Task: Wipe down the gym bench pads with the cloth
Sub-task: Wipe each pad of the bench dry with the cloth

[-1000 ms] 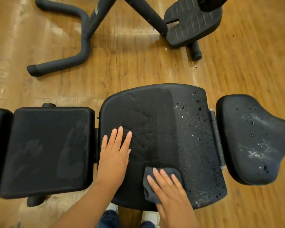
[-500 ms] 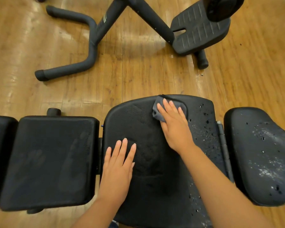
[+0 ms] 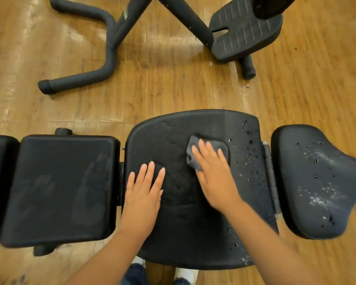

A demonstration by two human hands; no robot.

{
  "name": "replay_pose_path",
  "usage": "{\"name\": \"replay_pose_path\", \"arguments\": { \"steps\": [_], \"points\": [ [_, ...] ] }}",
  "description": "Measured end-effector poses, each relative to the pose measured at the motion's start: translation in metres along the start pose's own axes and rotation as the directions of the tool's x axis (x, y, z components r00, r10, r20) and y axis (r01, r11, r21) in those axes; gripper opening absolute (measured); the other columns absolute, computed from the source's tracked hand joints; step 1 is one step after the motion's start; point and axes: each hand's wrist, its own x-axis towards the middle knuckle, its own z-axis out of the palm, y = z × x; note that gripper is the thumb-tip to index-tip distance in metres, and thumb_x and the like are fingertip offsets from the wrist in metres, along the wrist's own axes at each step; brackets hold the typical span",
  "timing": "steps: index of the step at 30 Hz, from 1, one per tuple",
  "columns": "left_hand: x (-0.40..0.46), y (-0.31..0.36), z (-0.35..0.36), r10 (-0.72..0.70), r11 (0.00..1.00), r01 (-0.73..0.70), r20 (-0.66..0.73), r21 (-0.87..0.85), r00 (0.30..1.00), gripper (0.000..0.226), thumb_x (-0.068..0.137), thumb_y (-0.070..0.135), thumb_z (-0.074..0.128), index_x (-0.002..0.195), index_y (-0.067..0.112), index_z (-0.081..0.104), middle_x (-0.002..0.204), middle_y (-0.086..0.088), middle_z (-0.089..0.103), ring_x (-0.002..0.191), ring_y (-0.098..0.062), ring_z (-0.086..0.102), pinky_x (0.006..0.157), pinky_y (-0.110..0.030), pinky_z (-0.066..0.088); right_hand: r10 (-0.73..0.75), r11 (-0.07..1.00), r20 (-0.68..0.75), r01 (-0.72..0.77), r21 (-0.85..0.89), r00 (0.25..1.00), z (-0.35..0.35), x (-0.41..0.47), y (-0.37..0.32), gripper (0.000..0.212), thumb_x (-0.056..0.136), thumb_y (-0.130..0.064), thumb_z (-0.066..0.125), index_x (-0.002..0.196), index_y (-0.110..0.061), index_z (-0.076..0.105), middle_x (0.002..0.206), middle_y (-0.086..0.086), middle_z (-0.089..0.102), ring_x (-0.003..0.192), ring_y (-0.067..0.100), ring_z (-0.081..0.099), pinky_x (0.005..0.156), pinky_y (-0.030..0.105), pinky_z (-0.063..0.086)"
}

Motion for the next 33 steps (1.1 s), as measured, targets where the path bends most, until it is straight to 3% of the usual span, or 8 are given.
{"name": "replay_pose_path", "arguments": {
  "steps": [5, 11, 13, 16, 19, 23, 26, 33],
  "points": [
    [0.001, 0.002, -0.001, 0.013, 1.000, -0.013, -0.019, 0.007, 1.000, 0.055, 0.087, 0.018, 0.054, 0.140, 0.011, 0.040, 0.144, -0.019, 0.039, 0.135, -0.034, 0.029, 0.110, -0.049, 0.017, 0.023, 0.999, 0.082, -0.021, -0.028, 0.996, 0.029, -0.108, -0.013, 0.064, 0.082, -0.025, 0.042, 0.144, -0.024, 0.027, 0.154, -0.006, 0.019, 0.142, 0.009, 0.006, 0.113, 0.036, 0.007],
    [0.001, 0.005, -0.005, -0.008, 0.999, 0.008, 0.015, 0.051, 1.000, 0.056, 0.088, 0.017, 0.054, 0.141, 0.010, 0.038, 0.146, -0.019, 0.037, 0.136, -0.035, 0.031, 0.111, -0.051, 0.024, -0.079, 0.996, 0.099, 0.083, -0.032, 0.992, 0.049, -0.197, -0.014, 0.062, 0.089, -0.016, 0.024, 0.149, -0.022, 0.008, 0.156, -0.003, 0.007, 0.144, 0.013, 0.002, 0.111, 0.034, 0.012],
    [0.000, 0.006, -0.005, -0.013, 0.999, 0.012, 0.015, 0.042, 1.000, 0.055, 0.089, 0.016, 0.054, 0.141, 0.010, 0.037, 0.146, -0.020, 0.036, 0.137, -0.036, 0.030, 0.111, -0.052, 0.023, -0.074, 0.997, 0.104, 0.075, -0.008, 0.992, 0.046, -0.199, -0.011, 0.069, 0.085, -0.017, 0.031, 0.149, -0.023, 0.007, 0.155, -0.005, 0.013, 0.143, 0.012, 0.004, 0.111, 0.032, 0.013],
    [0.001, 0.007, -0.005, -0.019, 0.999, 0.019, 0.009, 0.030, 1.000, 0.054, 0.090, 0.015, 0.052, 0.142, 0.009, 0.037, 0.147, -0.020, 0.035, 0.138, -0.036, 0.028, 0.111, -0.053, 0.023, -0.082, 0.997, 0.161, 0.083, -0.003, 0.983, 0.033, -0.187, -0.010, 0.078, 0.073, -0.023, 0.043, 0.147, -0.026, 0.021, 0.148, -0.006, 0.034, 0.141, 0.011, 0.013, 0.111, 0.032, 0.015],
    [0.001, 0.007, -0.005, -0.023, 1.000, 0.023, 0.004, 0.020, 1.000, 0.052, 0.091, 0.015, 0.050, 0.142, 0.009, 0.037, 0.147, -0.021, 0.034, 0.138, -0.036, 0.028, 0.112, -0.053, 0.022, -0.061, 0.998, 0.144, 0.057, 0.032, 0.988, 0.023, -0.162, -0.003, 0.066, 0.077, -0.025, 0.050, 0.142, -0.025, 0.035, 0.149, -0.006, 0.031, 0.139, 0.010, 0.018, 0.112, 0.031, 0.011],
    [0.000, 0.007, -0.005, -0.021, 1.000, 0.021, -0.011, -0.019, 1.000, 0.051, 0.093, 0.015, 0.047, 0.142, 0.008, 0.037, 0.148, -0.021, 0.033, 0.138, -0.036, 0.026, 0.112, -0.053, 0.020, -0.045, 0.997, 0.085, 0.039, 0.074, 0.995, 0.013, -0.100, 0.018, 0.054, 0.091, -0.025, 0.033, 0.145, -0.022, 0.028, 0.154, -0.005, 0.018, 0.141, 0.007, 0.005, 0.115, 0.031, 0.002],
    [0.000, 0.007, -0.004, -0.021, 0.999, 0.020, -0.018, -0.033, 1.000, 0.050, 0.094, 0.017, 0.043, 0.142, 0.009, 0.035, 0.148, -0.021, 0.032, 0.139, -0.036, 0.024, 0.113, -0.053, 0.019, -0.047, 0.996, 0.059, 0.042, 0.075, 0.997, 0.001, -0.049, 0.035, 0.054, 0.096, -0.016, 0.038, 0.147, -0.022, 0.022, 0.156, -0.003, 0.011, 0.140, 0.006, -0.003, 0.115, 0.029, -0.004],
    [-0.001, 0.006, -0.001, -0.018, 0.999, 0.016, -0.031, -0.040, 0.999, 0.047, 0.098, 0.021, 0.033, 0.143, 0.010, 0.033, 0.149, -0.021, 0.031, 0.139, -0.036, 0.023, 0.113, -0.053, 0.017, -0.021, 0.998, -0.003, 0.021, 0.067, 1.000, -0.030, 0.068, 0.065, 0.052, 0.098, -0.012, 0.037, 0.148, -0.017, 0.021, 0.157, 0.005, 0.010, 0.144, 0.021, 0.003, 0.115, 0.037, 0.001]
  ]
}}
